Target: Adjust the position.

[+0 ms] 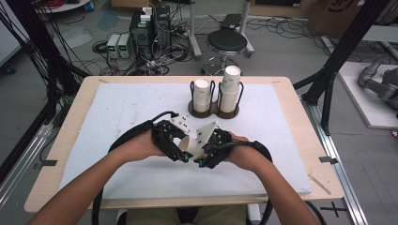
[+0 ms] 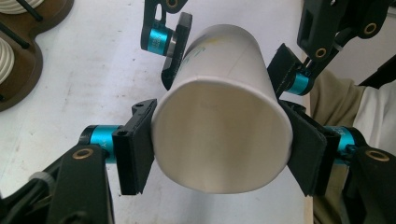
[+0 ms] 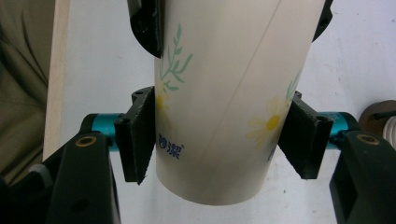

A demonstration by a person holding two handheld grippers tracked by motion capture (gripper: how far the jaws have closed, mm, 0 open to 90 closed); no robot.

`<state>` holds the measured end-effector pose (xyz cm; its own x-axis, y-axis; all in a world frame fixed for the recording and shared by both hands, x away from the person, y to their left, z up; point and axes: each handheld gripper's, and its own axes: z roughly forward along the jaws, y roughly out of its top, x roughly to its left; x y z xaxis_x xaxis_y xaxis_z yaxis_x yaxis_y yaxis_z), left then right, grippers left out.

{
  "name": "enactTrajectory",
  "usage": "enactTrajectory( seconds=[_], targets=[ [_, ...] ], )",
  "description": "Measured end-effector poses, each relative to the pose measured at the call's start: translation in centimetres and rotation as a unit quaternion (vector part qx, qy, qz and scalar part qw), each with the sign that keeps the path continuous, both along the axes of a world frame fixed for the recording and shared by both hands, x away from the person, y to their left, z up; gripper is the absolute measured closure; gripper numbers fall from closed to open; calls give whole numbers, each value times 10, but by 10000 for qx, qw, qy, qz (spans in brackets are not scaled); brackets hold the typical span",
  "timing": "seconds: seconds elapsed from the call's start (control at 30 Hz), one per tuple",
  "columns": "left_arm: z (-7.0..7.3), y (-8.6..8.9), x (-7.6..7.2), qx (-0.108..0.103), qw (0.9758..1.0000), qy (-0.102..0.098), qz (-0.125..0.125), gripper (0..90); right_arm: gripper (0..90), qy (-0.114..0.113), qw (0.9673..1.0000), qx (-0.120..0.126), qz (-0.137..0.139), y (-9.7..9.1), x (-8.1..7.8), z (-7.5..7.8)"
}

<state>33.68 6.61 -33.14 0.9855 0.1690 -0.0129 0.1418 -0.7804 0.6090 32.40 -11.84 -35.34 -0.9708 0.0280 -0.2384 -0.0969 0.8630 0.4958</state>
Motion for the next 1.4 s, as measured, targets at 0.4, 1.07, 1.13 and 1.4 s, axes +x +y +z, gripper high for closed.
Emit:
enactTrajectory(
  seconds=[0.4,1.07,1.13,1.4],
  targets=[
    [-5,-1,-2,-286,9995,-98,-105,231,385,47,10000,2,-82,-2,0,-1],
    [2,31,2,-1113,9933,-180,247,209,383,183,9974,391,-572,-35,8,-14],
    [-1,39,4,-1306,9904,-121,433,209,382,214,9959,567,-664,-42,8,-17],
    [-18,71,8,-2065,9709,-106,1207,206,377,360,9789,1638,-1172,-75,5,-29]
  ],
)
